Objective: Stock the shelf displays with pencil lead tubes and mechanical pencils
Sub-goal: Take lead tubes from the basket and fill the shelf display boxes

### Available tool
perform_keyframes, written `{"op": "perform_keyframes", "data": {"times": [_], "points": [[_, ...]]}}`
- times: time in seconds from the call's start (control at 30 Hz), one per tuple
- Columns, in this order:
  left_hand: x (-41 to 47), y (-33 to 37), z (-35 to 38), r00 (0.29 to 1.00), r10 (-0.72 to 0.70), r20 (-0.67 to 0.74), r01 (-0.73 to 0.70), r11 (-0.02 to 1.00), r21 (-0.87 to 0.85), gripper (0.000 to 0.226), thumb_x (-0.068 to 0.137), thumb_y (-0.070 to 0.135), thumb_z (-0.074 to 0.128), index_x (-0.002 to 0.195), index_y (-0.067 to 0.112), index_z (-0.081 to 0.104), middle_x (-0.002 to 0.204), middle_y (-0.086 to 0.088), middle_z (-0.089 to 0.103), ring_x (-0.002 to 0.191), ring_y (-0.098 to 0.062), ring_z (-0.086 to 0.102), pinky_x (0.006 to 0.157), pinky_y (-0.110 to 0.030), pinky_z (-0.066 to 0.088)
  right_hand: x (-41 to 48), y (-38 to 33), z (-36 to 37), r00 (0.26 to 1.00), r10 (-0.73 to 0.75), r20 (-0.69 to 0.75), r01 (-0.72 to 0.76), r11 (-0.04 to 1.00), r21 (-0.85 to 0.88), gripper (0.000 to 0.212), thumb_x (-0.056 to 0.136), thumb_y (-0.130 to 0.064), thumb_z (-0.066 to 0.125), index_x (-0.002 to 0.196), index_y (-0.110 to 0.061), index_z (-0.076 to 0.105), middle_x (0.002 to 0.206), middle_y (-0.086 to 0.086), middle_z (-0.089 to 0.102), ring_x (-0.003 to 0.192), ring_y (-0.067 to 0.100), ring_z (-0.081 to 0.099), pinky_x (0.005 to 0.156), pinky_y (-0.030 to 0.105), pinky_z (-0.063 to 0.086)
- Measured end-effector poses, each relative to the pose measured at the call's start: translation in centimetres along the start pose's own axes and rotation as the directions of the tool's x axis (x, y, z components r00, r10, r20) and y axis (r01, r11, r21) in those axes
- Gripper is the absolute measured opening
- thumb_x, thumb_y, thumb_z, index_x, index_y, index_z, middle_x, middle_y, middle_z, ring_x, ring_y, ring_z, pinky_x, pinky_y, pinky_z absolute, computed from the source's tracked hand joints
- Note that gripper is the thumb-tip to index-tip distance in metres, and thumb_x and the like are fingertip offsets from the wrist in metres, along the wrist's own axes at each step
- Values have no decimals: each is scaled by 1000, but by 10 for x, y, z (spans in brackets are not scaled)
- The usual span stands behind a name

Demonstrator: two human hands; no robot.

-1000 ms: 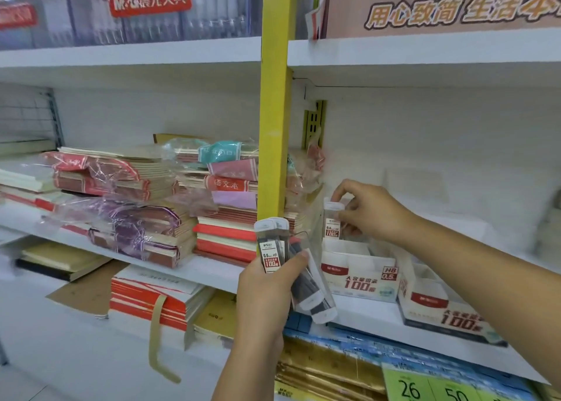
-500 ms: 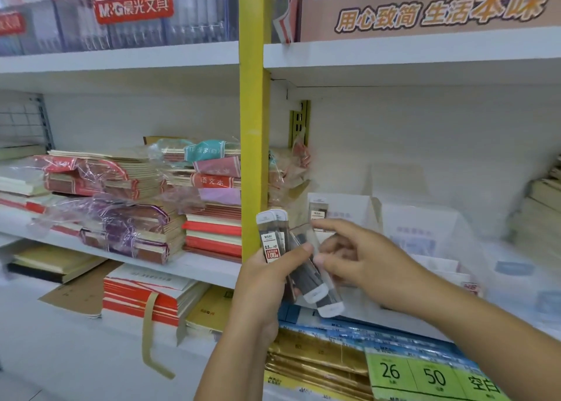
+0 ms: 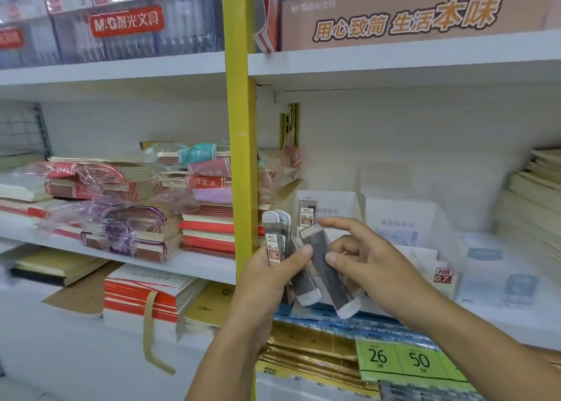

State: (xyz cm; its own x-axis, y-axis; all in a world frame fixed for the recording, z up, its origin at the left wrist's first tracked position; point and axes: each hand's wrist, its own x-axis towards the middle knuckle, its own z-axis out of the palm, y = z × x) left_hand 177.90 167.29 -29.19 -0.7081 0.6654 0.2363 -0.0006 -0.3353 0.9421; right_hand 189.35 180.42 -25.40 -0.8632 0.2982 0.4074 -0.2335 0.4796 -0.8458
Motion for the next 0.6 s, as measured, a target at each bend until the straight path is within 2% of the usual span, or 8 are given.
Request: {"op": "perform_keyframes", "data": {"times": [0.1,0.17,0.27,0.3,0.37,0.47,0.53,0.6], "points": [[0,2,-2,997,34,-68,-33,999,18,18,79,31,81,96,25,79,92,-7,79,77,-15,75,57,-22,54,-4,0,3,999,3,48,-1,999,-47,47,97,-22,56,119,-63,52,90,-14,63,84,6,69,69,20,55],[0,2,-3,991,42,-130,-38,999,29,8,83,21,79,89,27,80,89,-6,79,77,-17,75,61,-25,57,-8,2,3,994,12,104,-9,999,-35,52,93,-25,62,122,-65,49,102,-22,58,93,-1,66,72,15,53],[2,-1,-6,970,21,-244,-7,998,57,6,83,24,80,82,30,78,84,-2,79,76,-17,74,64,-33,59,-18,7,4,989,-23,145,47,985,-167,60,75,-33,80,122,-57,51,126,-32,44,116,-4,54,91,26,53],[2,-2,-7,963,11,-268,6,998,63,5,82,25,81,81,29,78,84,-2,79,78,-19,74,69,-38,60,-22,10,5,990,-51,135,79,974,-211,56,72,-36,80,118,-53,54,130,-33,39,122,-4,48,97,28,50],[3,-3,-9,957,5,-291,18,997,74,4,81,27,81,80,28,78,84,-3,79,83,-24,74,78,-46,59,-28,16,7,992,-103,77,118,969,-216,42,76,-28,79,109,-45,60,131,-32,42,126,-2,45,101,30,48],[0,-3,-10,963,8,-269,17,996,91,5,81,30,82,82,33,78,86,-1,79,86,-22,73,79,-44,58,-30,20,6,994,-105,-38,97,980,-171,26,87,-20,70,100,-41,67,121,-27,60,115,1,58,97,32,50],[-3,0,-12,976,11,-219,10,996,92,9,78,36,83,85,37,78,84,2,78,79,-13,71,74,-39,55,-28,16,5,993,-83,-88,75,993,-91,16,89,-25,66,100,-35,69,106,-13,71,97,10,68,86,30,55],[-6,2,-13,987,19,-158,1,993,122,12,75,41,82,86,41,77,83,5,78,73,-5,71,66,-29,54,-25,10,5,987,-68,-148,68,998,-6,13,89,-28,62,100,-24,67,84,2,75,76,18,72,72,28,58]]}}
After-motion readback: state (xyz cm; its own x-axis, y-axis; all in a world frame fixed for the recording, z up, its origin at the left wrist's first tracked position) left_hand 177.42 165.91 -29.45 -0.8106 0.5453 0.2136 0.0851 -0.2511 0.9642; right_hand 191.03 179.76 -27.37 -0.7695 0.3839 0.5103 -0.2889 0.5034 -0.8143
